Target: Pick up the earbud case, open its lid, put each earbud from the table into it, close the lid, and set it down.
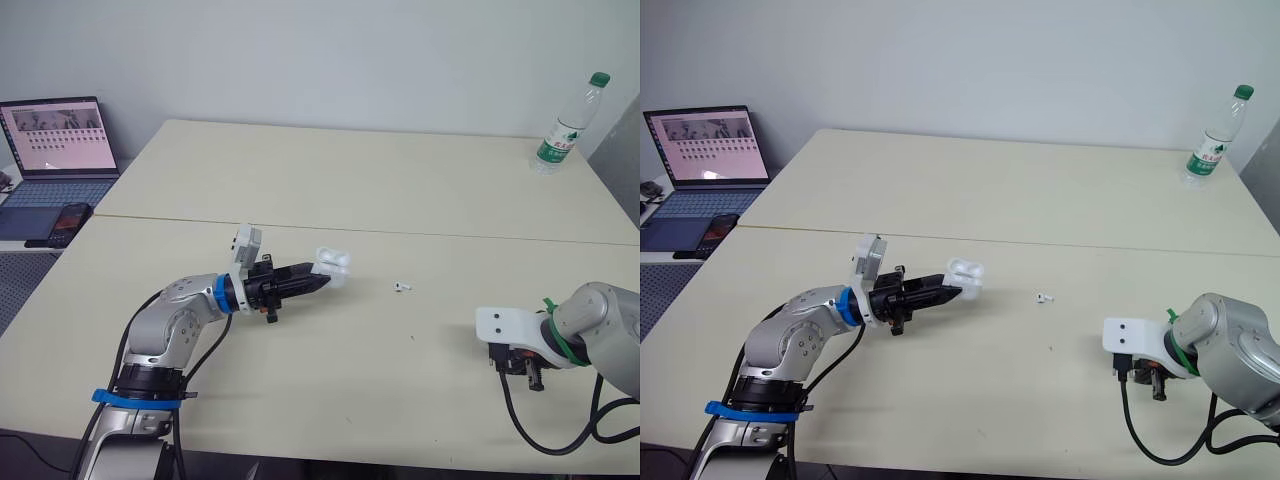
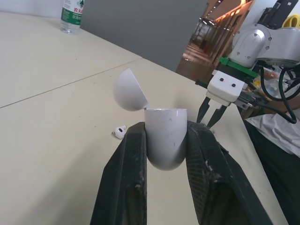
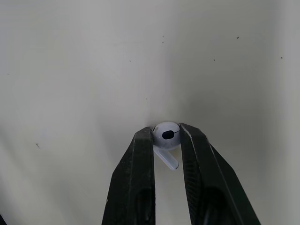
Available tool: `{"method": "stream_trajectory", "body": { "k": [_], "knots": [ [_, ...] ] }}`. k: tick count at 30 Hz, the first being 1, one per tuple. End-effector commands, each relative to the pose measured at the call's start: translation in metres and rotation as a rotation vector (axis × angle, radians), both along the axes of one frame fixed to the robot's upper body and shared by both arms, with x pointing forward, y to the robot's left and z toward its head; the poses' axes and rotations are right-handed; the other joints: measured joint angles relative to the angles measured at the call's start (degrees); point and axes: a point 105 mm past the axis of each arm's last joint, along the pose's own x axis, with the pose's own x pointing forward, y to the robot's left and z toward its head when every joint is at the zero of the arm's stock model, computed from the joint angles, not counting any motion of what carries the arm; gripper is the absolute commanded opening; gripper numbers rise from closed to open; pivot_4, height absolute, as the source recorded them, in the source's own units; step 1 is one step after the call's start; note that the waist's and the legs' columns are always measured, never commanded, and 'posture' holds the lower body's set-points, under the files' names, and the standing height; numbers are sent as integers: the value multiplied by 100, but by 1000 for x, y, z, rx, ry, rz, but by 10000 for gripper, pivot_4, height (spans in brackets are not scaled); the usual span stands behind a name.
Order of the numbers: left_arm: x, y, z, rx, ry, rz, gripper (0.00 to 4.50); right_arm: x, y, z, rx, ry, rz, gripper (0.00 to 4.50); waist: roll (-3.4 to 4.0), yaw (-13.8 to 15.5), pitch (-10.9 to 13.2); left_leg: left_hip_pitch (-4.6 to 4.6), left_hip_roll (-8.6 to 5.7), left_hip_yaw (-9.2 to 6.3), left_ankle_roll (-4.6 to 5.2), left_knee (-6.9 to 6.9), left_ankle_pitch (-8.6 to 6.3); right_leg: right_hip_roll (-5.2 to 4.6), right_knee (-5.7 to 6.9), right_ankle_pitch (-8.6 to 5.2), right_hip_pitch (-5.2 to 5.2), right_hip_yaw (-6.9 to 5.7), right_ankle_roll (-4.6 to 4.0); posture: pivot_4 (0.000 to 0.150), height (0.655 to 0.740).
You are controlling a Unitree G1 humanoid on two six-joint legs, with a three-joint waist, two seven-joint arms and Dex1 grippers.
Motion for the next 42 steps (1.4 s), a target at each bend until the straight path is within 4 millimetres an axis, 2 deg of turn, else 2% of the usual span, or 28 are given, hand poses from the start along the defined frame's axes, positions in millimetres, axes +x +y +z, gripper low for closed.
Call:
{"method": "stream_trajectory", "body": {
  "k": [1, 6, 8, 12, 17, 26, 31, 35, 42],
  "knots": [
    [-4, -2, 10, -10, -40, -12, 7607, 2, 3, 8, 7, -26, 13, 3968, 0, 0, 0, 0, 0, 0, 0, 0, 0, 0, 0, 0, 0, 0, 0, 1500, 7362],
    [-4, -5, 10, -21, -43, -10, 7607, 33, 26, 32, 169, -229, 18, 3968, 0, -25, 0, 1, 2, 3, 0, 0, 0, 1, 1, 0, -1, 3, 0, 1500, 7362],
    [1, -7, 9, -18, -53, 19, 7607, 52, 45, 53, 348, -345, -43, 3968, -2, -26, 1, 2, 2, 1, -1, 0, 1, 4, 3, 0, -1, 2, 0, 1500, 7362],
    [20, -12, 7, 17, -86, 119, 7607, 69, 67, 84, 610, -477, -146, 3968, -4, -8, 1, 0, 1, -4, -5, 0, 4, 5, 5, 2, 0, 0, -2, 1500, 7362],
    [43, -30, 17, -12, -186, 256, 7607, 85, 88, 119, 962, -565, -307, 3968, -7, 22, 1, -9, -6, -7, -5, 0, 4, -3, 3, 4, 0, -2, -3, 1500, 7362],
    [66, -66, 36, -109, -365, 482, 7607, 94, 109, 157, 1398, -585, -443, 3968, -6, 16, 0, -11, -8, -5, -4, -5, 3, -25, 2, 6, -3, -2, -2, 1500, 7362],
    [67, -91, 41, -103, -465, 541, 7607, 95, 113, 164, 1519, -589, -481, 3968, -6, 13, 0, -11, -9, -5, -3, -6, 3, -19, 3, 6, -3, -3, -2, 1500, 7362],
    [54, -114, 44, -130, -518, 535, 7607, 96, 114, 166, 1570, -578, -512, 3968, -6, 12, 0, -13, -13, -2, -3, -8, 3, -13, 1, 6, -3, -2, -2, 1500, 7362],
    [43, -127, 50, -201, -563, 507, 7607, 94, 117, 161, 1608, -533, -562, 3968, -5, -10, 0, -11, -7, -3, -3, -12, 3, -4, 1, 6, -4, -1, -2, 1500, 7362]
  ]
}}
